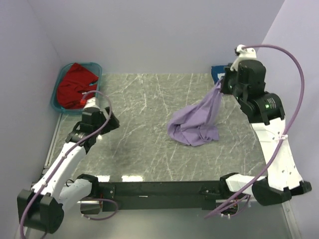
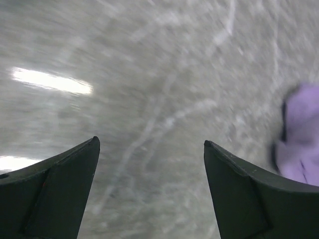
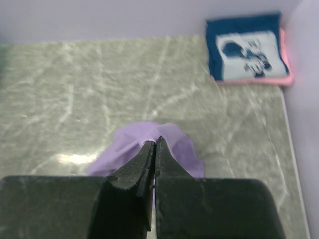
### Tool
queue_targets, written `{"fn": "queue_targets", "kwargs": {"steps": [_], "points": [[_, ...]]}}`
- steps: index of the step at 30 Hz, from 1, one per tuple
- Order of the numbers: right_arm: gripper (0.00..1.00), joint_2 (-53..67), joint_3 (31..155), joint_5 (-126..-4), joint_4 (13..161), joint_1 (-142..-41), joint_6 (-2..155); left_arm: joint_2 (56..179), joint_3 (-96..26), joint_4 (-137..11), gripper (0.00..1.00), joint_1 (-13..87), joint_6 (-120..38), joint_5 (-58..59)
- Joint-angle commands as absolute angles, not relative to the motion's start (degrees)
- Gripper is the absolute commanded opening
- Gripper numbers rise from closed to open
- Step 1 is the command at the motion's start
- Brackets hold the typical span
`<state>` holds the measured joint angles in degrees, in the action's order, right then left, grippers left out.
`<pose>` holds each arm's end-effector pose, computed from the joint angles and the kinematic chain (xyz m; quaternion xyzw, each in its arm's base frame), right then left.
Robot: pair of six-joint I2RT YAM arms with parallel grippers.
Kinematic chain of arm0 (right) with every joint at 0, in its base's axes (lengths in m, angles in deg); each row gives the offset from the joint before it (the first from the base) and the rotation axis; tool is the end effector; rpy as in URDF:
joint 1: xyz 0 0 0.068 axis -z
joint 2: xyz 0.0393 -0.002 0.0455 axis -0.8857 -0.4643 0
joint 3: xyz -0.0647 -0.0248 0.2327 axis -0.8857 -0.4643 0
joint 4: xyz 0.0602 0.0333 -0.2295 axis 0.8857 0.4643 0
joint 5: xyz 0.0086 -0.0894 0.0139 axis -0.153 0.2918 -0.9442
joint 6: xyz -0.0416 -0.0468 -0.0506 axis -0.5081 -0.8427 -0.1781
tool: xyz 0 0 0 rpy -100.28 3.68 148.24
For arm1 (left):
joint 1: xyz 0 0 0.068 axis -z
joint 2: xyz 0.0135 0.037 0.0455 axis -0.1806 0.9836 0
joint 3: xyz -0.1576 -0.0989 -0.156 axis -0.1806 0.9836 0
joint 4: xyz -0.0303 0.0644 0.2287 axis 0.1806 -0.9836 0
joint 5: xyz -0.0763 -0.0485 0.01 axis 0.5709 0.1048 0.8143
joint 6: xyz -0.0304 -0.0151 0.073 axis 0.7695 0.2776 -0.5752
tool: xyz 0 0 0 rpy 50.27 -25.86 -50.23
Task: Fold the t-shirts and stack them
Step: Flatten the tshirt out
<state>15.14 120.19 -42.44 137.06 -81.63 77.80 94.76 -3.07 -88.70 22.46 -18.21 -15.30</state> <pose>0.2379 0.0643 0.4477 -0.0083 0.8203 0.0287 0.5711 0.2208 -0.0378 0.2263 -0.1995 0.8664 -0.1238 0.4408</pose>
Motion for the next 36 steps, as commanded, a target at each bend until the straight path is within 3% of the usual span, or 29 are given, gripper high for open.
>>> {"fn": "queue_targets", "kwargs": {"steps": [1, 10, 18, 21, 25, 26, 27, 28, 36], "points": [[0.0, 16.3, 114.0, -46.1, 134.3, -77.4, 77.4, 98.7, -5.3, -84.0, 0.91, 27.4, -15.6, -7.3], [0.0, 21.6, 108.9, -50.1, 132.2, -73.6, 77.2, 121.3, -14.5, -74.6, 0.94, 45.6, -12.4, -3.4], [0.0, 24.6, 105.1, -50.9, 130.7, -73.0, 77.5, 141.3, -28.9, -72.2, 0.88, 53.1, -14.3, -2.3], [0.0, 25.6, 104.1, -50.9, 130.2, -72.6, 77.5, 146.4, -32.6, -73.4, 0.81, 54.8, -14.3, -2.4], [0.0, 26.7, 102.8, -50.8, 129.3, -72.1, 78.1, 150.4, -34.6, -73.7, 0.58, 55.9, -12.9, -3.8], [0.0, 26.8, 102.4, -50.4, 129.0, -71.7, 78.2, 150.7, -35.2, -74.6, 0.31, 55.9, -12.9, -4.8], [0.0, 27.2, 102.3, -50.1, 129.0, -71.6, 78.2, 150.3, -35.9, -76.0, 0.11, 55.8, -14.5, -7.5], [0.0, 27.3, 102.3, -49.7, 129.0, -71.3, 78.1, 149.6, -36.7, -81.1, 0.01, 55.3, -15.4, -11.2], [0.0, 29.4, 104.0, -42.8, 126.5, -69.9, 77.9, 125.5, -46.1, -98.9, 0.01, 47.6, -29.5, -47.4]]}}
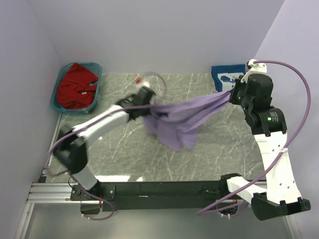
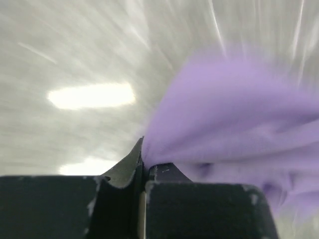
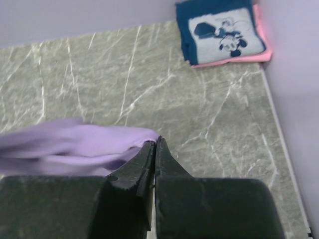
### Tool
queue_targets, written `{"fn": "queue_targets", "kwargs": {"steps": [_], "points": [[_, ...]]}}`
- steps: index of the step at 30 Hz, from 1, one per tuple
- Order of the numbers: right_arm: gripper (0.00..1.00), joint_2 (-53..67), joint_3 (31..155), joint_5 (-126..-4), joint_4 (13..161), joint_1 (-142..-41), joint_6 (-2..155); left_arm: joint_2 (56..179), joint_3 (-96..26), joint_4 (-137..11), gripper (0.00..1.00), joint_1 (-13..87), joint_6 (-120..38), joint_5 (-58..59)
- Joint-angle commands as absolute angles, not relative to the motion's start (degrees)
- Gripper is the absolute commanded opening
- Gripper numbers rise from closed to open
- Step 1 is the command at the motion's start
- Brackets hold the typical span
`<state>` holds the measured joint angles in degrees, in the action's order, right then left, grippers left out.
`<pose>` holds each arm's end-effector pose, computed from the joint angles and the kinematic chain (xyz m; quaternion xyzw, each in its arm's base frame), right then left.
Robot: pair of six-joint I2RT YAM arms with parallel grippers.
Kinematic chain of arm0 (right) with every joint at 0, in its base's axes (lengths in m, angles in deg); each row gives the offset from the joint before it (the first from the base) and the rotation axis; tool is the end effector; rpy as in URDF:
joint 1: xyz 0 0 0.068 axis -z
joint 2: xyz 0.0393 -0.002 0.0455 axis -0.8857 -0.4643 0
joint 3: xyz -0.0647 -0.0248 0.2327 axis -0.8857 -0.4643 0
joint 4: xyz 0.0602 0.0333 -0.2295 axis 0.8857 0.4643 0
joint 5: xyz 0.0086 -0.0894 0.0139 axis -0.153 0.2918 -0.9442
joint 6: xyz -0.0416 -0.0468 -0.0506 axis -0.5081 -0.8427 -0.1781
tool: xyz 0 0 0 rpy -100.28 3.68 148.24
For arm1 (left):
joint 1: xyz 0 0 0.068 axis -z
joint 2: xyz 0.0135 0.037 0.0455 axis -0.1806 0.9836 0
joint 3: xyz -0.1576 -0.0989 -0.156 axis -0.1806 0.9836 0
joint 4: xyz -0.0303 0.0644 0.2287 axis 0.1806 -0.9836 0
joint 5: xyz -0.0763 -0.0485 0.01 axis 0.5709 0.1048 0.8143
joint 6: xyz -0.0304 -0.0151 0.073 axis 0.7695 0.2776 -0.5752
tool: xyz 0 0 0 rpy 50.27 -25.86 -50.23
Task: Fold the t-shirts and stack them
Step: Flatten the tshirt out
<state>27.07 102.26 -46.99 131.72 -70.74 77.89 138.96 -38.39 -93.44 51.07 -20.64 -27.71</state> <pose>0.2173 0.0194 0.4088 0.0474 0.8241 0.0064 0.5644 0.2936 -0.2209 0.2146 0.0125 0.9258 -0.0697 0.3714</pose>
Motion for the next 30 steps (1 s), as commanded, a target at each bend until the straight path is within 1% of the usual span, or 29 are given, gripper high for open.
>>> {"fn": "queue_targets", "kwargs": {"steps": [1, 2, 4, 9, 16, 20, 22, 24, 26, 27, 29, 30], "points": [[0.0, 29.3, 104.5, -42.8, 126.3, -69.6, 77.8, 123.6, -48.4, -99.1, 0.01, 46.5, -32.1, -49.5], [0.0, 29.4, 105.2, -43.1, 125.9, -69.6, 77.7, 121.9, -49.3, -98.9, 0.01, 46.2, -34.3, -53.4], [0.0, 29.7, 105.3, -45.0, 125.2, -69.5, 77.7, 117.5, -50.7, -98.7, 0.01, 46.1, -39.6, -55.9], [0.0, 32.7, 102.8, -50.3, 121.5, -69.5, 76.8, 108.5, -53.3, -99.2, 0.01, 46.1, -44.2, -57.8], [0.0, 34.8, 100.5, -49.0, 121.2, -69.5, 76.1, 101.8, -55.7, -104.8, 0.0, 46.1, -44.9, -55.8], [0.0, 35.1, 98.7, -49.7, 120.1, -69.5, 76.3, 99.5, -52.8, -104.2, 0.01, 46.1, -45.8, -49.9], [0.0, 34.5, 98.4, -50.2, 120.3, -69.6, 76.6, 100.1, -50.6, -104.0, 0.01, 46.1, -47.1, -44.0], [0.0, 33.6, 98.0, -50.0, 120.4, -69.5, 76.6, 102.6, -49.3, -102.6, 0.01, 46.1, -48.8, -41.9], [0.0, 31.8, 97.3, -49.2, 119.5, -69.6, 76.6, 105.1, -45.5, -98.3, 0.01, 45.8, -50.9, -44.1], [0.0, 30.9, 97.3, -48.7, 119.5, -69.5, 76.8, 108.6, -44.5, -92.9, 0.01, 45.5, -54.1, -45.3], [0.0, 27.4, 98.2, -46.6, 119.6, -69.4, 77.7, 114.0, -46.1, -90.4, 0.01, 43.2, -55.3, -45.9], [0.0, 26.4, 98.2, -45.7, 119.4, -69.3, 78.4, 120.0, -47.6, -88.2, 0.01, 42.1, -55.5, -46.6]]}}
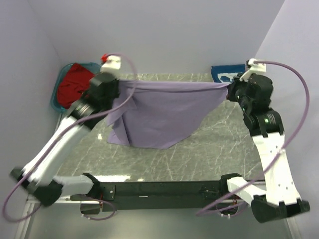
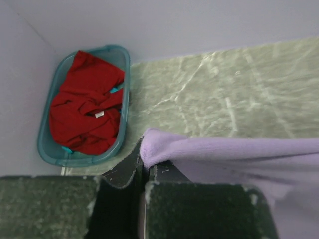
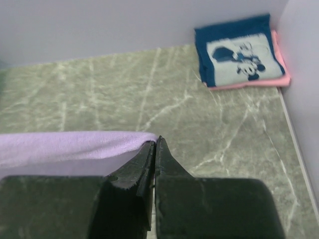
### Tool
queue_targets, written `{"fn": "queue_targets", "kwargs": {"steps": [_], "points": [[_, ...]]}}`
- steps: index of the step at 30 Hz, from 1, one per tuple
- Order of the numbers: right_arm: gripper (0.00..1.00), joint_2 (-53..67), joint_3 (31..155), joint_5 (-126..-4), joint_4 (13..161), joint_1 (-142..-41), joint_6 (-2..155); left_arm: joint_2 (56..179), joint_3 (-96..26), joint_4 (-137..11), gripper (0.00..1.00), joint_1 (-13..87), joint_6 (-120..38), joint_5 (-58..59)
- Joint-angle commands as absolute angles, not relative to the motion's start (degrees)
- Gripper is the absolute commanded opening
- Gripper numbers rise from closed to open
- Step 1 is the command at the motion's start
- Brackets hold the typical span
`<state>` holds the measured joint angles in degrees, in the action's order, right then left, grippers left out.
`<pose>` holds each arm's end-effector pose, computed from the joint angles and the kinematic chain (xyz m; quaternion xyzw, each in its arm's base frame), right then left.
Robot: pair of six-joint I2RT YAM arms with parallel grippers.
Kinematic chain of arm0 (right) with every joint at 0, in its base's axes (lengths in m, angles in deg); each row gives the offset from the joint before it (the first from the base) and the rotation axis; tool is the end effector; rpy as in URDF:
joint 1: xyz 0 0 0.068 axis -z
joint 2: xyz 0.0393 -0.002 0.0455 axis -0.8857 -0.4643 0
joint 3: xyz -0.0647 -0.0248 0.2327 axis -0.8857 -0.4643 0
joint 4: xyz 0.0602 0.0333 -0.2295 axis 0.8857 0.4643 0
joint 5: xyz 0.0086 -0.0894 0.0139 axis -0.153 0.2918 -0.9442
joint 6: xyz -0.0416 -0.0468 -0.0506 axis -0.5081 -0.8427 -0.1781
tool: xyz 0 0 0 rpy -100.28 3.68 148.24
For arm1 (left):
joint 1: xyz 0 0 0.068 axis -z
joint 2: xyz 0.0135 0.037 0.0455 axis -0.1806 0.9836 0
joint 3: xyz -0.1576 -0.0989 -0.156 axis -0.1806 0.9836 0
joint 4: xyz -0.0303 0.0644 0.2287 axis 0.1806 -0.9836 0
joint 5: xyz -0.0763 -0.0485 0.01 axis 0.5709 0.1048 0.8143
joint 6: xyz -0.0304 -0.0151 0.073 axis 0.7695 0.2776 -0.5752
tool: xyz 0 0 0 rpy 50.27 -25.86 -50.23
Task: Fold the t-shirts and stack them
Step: Flatten the tshirt out
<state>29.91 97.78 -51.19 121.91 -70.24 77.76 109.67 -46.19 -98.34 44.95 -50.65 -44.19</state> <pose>0.2177 0.0227 0.4170 0.0326 0.7840 0.0436 0.6184 0.2309 -0.1088 0.4085 0.0386 0.7862 0.0647 0.6134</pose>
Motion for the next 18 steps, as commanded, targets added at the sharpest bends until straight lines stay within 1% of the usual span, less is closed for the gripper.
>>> {"fn": "queue_targets", "kwargs": {"steps": [1, 2, 3, 4, 5, 6, 7, 9, 10, 11, 12, 13, 14, 15, 16, 18], "points": [[0.0, 25.5, 98.0, -44.9, 118.6, -69.3, 78.8, 123.3, -51.0, -86.9, 0.02, 40.2, -55.5, -47.2], [0.0, 23.5, 97.2, -43.7, 116.7, -68.8, 79.1, 130.1, -53.3, -86.1, 0.05, 39.3, -55.2, -48.0], [0.0, 22.5, 97.0, -43.3, 115.9, -68.5, 80.1, 133.6, -56.0, -86.0, 0.05, 38.6, -54.5, -47.9], [0.0, 21.3, 96.9, -43.0, 115.2, -68.3, 80.7, 137.1, -62.1, -86.4, 0.06, 37.8, -54.3, -47.3], [0.0, 18.5, 97.2, -43.3, 114.1, -67.4, 81.2, 140.4, -65.3, -86.9, 0.09, 37.7, -53.8, -47.2], [0.0, 17.0, 97.7, -43.5, 113.9, -67.1, 81.8, 146.9, -68.7, -88.0, 0.12, 37.6, -52.8, -47.2], [0.0, 15.4, 98.1, -43.6, 113.7, -66.8, 83.0, 149.8, -75.5, -91.2, 0.2, 37.5, -49.9, -46.6], [0.0, 11.0, 99.7, -44.3, 113.2, -66.1, 84.7, 155.1, -80.5, -94.7, 0.35, 37.5, -44.2, -45.6], [0.0, 9.6, 100.7, -44.8, 113.1, -65.8, 85.2, 155.5, -82.0, -97.1, 0.51, 37.4, -42.1, -44.8], [0.0, 7.3, 101.1, -44.8, 113.0, -65.7, 85.5, 154.5, -81.2, -97.3, 0.6, 37.3, -40.1, -44.8], [0.0, 6.3, 101.6, -44.9, 112.9, -65.4, 85.9, 153.0, -79.2, -96.9, 0.68, 37.2, -36.7, -44.6], [0.0, 4.4, 101.9, -45.1, 112.2, -65.3, 86.1, 149.0, -72.9, -95.1, 0.8, 36.8, -35.5, -43.9], [0.0, 3.5, 101.9, -45.3, 111.7, -65.4, 86.2, 146.7, -69.1, -94.4, 0.84, 36.6, -34.4, -43.7], [0.01, 2.3, 102.2, -45.8, 111.7, -65.3, 86.3, 144.5, -65.5, -93.8, 0.87, 36.2, -32.6, -43.0], [0.02, 1.2, 102.6, -46.5, 112.1, -65.2, 86.5, 142.4, -58.4, -93.3, 0.89, 35.8, -32.4, -41.6], [0.02, -1.8, 103.4, -47.7, 112.9, -65.3, 87.3, 136.2, -51.1, -92.2, 0.89, 35.8, -31.8, -39.0]]}}
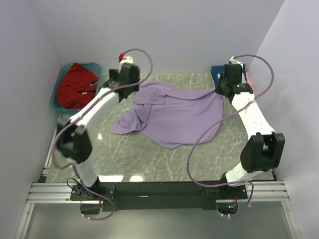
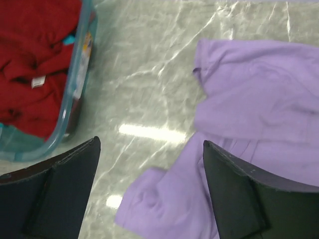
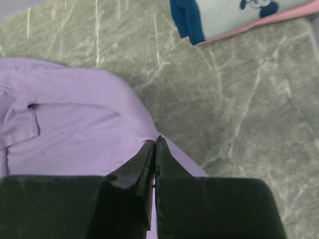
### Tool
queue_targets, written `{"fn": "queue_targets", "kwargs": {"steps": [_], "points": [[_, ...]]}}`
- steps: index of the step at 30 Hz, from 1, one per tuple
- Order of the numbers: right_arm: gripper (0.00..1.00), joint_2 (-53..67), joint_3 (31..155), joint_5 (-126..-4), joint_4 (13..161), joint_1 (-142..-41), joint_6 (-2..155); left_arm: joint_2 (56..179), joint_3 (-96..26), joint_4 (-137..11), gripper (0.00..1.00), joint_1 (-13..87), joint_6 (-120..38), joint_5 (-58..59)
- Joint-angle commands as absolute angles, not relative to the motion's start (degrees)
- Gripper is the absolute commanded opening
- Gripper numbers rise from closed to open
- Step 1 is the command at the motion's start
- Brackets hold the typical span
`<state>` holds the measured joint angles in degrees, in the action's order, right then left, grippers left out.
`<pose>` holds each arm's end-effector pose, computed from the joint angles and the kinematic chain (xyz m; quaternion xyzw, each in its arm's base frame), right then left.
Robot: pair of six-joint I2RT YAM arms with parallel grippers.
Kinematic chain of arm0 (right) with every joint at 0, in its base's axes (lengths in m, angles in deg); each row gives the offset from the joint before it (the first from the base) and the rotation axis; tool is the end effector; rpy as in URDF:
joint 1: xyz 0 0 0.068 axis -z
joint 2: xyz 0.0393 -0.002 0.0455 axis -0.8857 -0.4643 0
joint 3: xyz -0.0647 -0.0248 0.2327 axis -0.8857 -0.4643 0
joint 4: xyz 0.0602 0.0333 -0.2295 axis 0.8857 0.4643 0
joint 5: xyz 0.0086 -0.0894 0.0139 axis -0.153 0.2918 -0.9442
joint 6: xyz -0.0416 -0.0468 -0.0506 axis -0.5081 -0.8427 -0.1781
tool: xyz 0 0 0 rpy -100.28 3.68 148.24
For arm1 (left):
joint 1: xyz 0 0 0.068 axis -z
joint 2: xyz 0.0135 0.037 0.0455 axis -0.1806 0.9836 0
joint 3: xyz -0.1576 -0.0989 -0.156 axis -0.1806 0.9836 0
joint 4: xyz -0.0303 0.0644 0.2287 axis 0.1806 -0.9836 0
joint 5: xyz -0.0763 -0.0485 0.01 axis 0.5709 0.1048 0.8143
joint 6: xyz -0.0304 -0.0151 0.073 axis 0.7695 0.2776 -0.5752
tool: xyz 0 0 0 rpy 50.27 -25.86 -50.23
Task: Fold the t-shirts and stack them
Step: Flatten the tshirt out
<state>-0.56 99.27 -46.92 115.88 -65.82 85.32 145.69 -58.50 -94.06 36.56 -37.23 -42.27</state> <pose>0.3560 0.0090 0.2950 0.1329 0.8799 -0.0057 0.4561 0.3833 -0.1443 0.2906 -0.0502 0.8624 0.0978 0.4941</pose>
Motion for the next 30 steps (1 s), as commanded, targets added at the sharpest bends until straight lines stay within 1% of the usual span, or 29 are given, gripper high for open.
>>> {"fn": "queue_targets", "kwargs": {"steps": [1, 3, 4, 5, 8, 9, 10, 11, 14, 17, 22, 27, 30], "points": [[0.02, -2.6, 103.3, -48.5, 112.9, -65.2, 87.6, 134.4, -44.5, -92.0, 0.9, 35.8, -31.9, -37.7], [0.0, -4.3, 102.5, -48.8, 113.1, -65.3, 88.4, 130.0, -38.4, -92.8, 0.9, 35.8, -31.9, -34.9], [0.0, -4.5, 102.0, -48.8, 113.1, -65.3, 89.1, 128.7, -32.9, -93.2, 0.91, 35.8, -31.9, -34.3], [0.02, -4.9, 100.5, -48.3, 112.9, -65.2, 89.5, 126.5, -30.5, -93.4, 0.9, 35.8, -31.9, -33.2], [0.22, -5.8, 99.0, -47.3, 114.8, -65.1, 91.1, 123.1, -22.9, -94.3, 0.9, 35.8, -32.5, -30.7], [0.32, -5.8, 98.7, -47.4, 115.3, -65.2, 91.3, 122.5, -20.2, -94.5, 0.9, 35.8, -33.2, -29.3], [0.35, -5.0, 97.6, -47.9, 115.8, -65.2, 91.3, 122.0, -18.9, -94.4, 0.89, 36.0, -33.8, -28.8], [0.46, -4.3, 96.8, -48.7, 115.9, -65.3, 91.3, 121.3, -17.8, -94.1, 0.89, 36.2, -34.6, -28.5], [0.6, 0.5, 92.3, -49.8, 115.2, -65.9, 91.7, 121.6, -14.9, -93.3, 0.87, 38.4, -34.7, -28.6], [0.63, 5.5, 87.0, -52.7, 114.6, -68.0, 91.2, 124.9, -15.7, -94.0, 0.86, 41.3, -35.0, -29.7], [0.63, 11.9, 77.4, -55.9, 112.9, -74.5, 91.4, 130.2, -17.3, -94.0, 0.84, 45.3, -35.5, -34.6], [0.63, 15.7, 71.0, -58.4, 110.2, -78.9, 92.7, 133.1, -17.7, -92.8, 0.81, 47.1, -36.3, -36.0], [0.63, 16.3, 68.6, -58.5, 109.1, -81.0, 92.6, 135.1, -18.7, -92.3, 0.77, 47.1, -36.5, -38.0]]}}
